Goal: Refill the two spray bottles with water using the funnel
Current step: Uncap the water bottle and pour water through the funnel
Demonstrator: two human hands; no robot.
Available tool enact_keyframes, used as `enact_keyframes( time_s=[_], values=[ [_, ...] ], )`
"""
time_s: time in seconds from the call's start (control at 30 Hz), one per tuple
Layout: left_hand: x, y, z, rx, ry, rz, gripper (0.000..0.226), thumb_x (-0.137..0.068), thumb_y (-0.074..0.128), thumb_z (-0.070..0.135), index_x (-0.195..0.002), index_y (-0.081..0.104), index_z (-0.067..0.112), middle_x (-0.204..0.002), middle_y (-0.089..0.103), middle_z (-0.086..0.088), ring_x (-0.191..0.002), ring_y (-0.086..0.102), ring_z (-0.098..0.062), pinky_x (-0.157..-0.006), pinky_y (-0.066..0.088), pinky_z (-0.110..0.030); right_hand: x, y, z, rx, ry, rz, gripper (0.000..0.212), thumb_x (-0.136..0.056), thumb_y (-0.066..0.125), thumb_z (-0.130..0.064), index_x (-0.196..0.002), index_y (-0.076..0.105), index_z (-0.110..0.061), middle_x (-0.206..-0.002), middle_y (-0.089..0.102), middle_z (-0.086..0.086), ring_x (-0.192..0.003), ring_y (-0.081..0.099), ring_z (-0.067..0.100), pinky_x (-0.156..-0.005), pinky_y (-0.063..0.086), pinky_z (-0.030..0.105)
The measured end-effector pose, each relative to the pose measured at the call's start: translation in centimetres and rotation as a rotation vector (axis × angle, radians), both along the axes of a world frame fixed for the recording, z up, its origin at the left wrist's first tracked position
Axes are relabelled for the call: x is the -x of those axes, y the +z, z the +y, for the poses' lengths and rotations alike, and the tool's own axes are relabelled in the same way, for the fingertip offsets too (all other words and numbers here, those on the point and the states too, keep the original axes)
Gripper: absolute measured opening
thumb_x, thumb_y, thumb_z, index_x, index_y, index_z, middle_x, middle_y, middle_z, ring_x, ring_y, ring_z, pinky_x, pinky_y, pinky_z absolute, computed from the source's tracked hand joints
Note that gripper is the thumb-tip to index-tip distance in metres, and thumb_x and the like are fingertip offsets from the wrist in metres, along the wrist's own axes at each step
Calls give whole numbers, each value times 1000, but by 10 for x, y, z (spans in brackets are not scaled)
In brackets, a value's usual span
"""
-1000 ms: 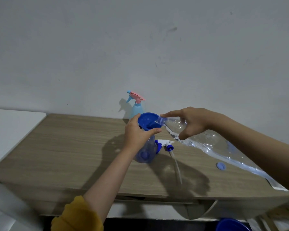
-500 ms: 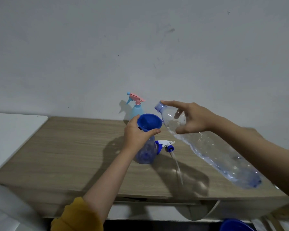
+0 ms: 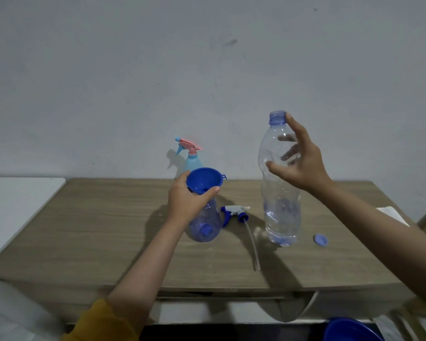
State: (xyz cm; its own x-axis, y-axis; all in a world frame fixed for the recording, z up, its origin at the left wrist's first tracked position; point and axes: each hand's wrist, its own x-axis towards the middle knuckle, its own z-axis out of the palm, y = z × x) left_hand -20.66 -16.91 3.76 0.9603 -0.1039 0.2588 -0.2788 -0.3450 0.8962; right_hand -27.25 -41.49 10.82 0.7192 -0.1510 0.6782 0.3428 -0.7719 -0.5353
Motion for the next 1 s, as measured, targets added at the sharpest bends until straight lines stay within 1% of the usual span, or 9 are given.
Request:
enact_keyframes(
  time_s=[0.13,0.27,0.4,0.5,0.57,0.7,0.77,0.83,1.0],
  values=[
    [5,3,-3,-9,1,-8,55,-65,83,38,-105,46,31,-101,56,10,-95,57,-14,-78,51,-28,-1,-24,-13,-41,-38,-13,100,-67,84,-16,-144,24,-35,-132,52,4,-90,61,13,-65,46,8],
    [6,2,-5,-6,15,0,57,-67,83,36,-111,48,28,-99,53,14,-97,56,-14,-81,48,-27,-1,-38,-25,-147,-80,-19,100,-70,83,-22,-146,19,-37,-128,52,6,-90,64,17,-72,55,31],
    [6,-1,-3,-13,16,31,83,-65,83,40,-134,42,18,-118,53,6,-112,54,-17,-93,49,-36,0,-48,-31,-194,-49,-39,102,-70,79,-34,-147,12,-32,-140,41,6,-113,56,21,-90,52,38],
    [8,0,-2,3,10,46,97,-64,83,40,-143,30,19,-125,49,4,-114,51,-14,-94,47,-33,-2,-57,-28,-18,-149,-181,98,-72,76,-44,-145,15,-21,-146,25,13,-136,32,25,-111,36,43],
    [11,1,-2,23,-1,53,106,-63,84,39,-146,21,21,-124,49,6,-110,49,-9,-88,45,-27,-1,-55,-19,120,-263,-348,90,-73,74,-47,-140,22,-20,-143,24,19,-138,24,24,-112,30,42],
    [12,-3,2,40,-6,54,117,-60,86,40,-148,10,25,-117,47,16,-108,50,-4,-87,46,-27,1,-35,18,292,-108,-529,62,-74,77,-32,-123,45,-13,-129,42,21,-122,42,32,-100,39,44],
    [11,-6,4,27,-9,56,117,-59,86,40,-148,10,25,-120,47,16,-110,50,-4,-88,47,-28,-4,-23,43,295,67,-401,50,-74,78,-24,-116,56,-7,-119,54,20,-112,51,31,-95,45,41],
    [10,-10,5,26,-21,79,112,-60,86,37,-146,15,24,-125,48,13,-112,50,-6,-85,45,-26,-15,-15,65,279,231,-135,52,-75,77,-26,-120,58,-8,-120,54,14,-113,52,27,-93,46,40],
    [3,-27,5,-34,-44,224,82,-62,84,43,-130,42,26,-125,55,10,-113,53,-11,-76,40,-23,-58,-5,101,374,303,540,90,-69,78,-46,-144,30,-34,-142,35,2,-128,35,24,-104,40,42]
  ],
)
